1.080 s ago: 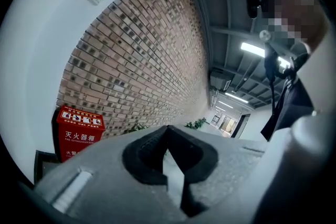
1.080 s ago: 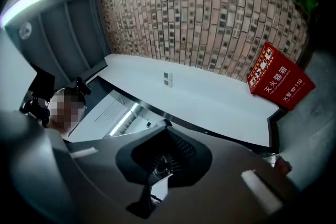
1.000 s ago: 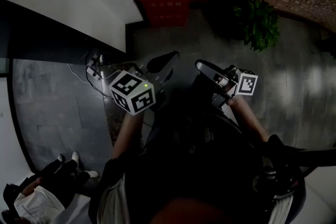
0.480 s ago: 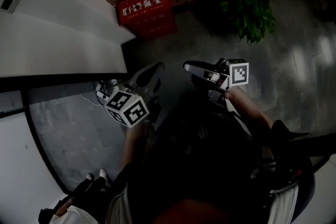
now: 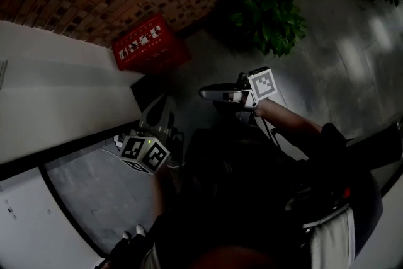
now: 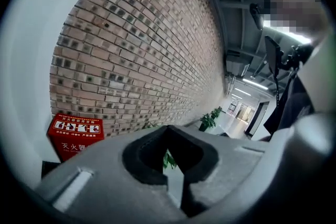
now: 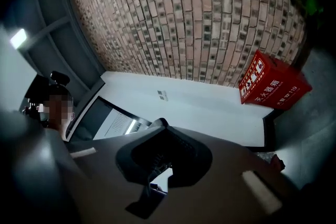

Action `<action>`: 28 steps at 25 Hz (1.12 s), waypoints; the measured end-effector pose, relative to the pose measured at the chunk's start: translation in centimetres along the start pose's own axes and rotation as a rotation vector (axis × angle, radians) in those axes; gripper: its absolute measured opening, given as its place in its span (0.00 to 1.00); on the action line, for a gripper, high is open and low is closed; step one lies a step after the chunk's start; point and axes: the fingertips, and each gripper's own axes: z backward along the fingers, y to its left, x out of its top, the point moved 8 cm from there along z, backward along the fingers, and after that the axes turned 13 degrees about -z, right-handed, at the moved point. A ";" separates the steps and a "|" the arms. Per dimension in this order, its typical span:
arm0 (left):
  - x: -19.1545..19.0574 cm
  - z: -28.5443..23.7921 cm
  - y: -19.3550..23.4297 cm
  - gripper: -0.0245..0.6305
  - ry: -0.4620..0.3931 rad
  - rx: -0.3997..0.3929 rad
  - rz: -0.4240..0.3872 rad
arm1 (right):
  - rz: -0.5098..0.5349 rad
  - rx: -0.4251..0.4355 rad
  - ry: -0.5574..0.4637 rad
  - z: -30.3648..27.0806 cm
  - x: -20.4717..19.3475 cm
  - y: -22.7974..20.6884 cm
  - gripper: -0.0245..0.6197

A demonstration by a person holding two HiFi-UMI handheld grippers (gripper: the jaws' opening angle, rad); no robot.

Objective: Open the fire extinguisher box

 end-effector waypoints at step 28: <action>1.3 1.9 30.2 0.04 -0.019 0.002 0.096 | 0.102 -0.180 -0.111 -22.2 12.6 -9.3 0.02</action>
